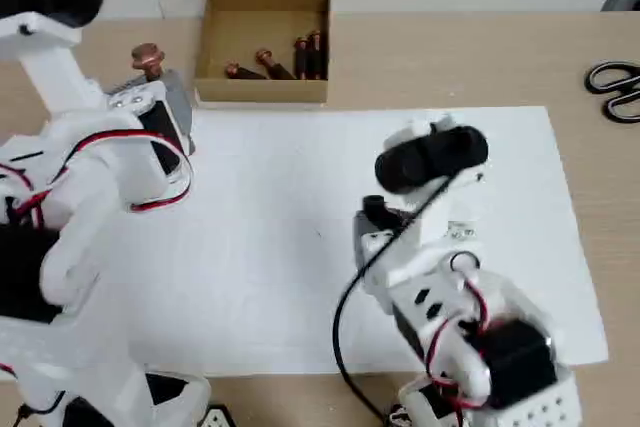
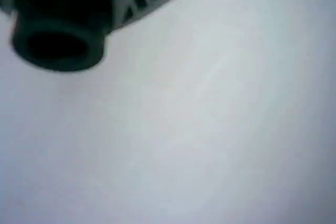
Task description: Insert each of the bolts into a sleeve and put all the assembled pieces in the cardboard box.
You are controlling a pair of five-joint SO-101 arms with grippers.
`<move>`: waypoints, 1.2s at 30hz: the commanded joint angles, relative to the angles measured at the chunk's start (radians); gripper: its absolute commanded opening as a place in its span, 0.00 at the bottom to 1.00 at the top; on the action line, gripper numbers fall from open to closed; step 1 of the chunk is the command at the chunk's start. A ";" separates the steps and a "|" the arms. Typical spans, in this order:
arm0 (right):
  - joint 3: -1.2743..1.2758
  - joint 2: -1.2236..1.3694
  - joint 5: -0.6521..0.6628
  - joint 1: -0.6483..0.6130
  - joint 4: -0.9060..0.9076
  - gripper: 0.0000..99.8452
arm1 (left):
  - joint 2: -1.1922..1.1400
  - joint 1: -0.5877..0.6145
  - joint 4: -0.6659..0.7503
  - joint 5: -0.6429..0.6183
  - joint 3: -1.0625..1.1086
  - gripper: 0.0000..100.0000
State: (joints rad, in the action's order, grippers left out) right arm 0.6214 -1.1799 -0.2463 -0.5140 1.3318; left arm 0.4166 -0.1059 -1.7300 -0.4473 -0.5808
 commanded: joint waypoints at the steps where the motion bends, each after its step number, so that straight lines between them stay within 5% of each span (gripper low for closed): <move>1: 0.068 -0.076 -0.012 -0.062 -0.101 0.00 | 0.044 -0.083 -0.021 -0.061 -0.002 0.01; 10: 0.106 -0.170 -0.011 -0.223 -0.110 0.00 | 0.084 -0.256 -0.021 -0.203 0.077 0.01; 21: 0.137 -0.217 0.046 -0.334 -0.168 0.00 | 0.084 -0.410 -0.021 -0.215 0.082 0.01; 36: 0.138 -0.216 0.150 -0.303 -0.292 0.00 | 0.084 -0.425 -0.021 -0.209 0.085 0.01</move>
State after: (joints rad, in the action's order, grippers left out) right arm 0.7641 -1.3947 -0.1128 -0.8439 1.0602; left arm 0.4826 -0.5278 -1.7377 -0.6575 -0.4933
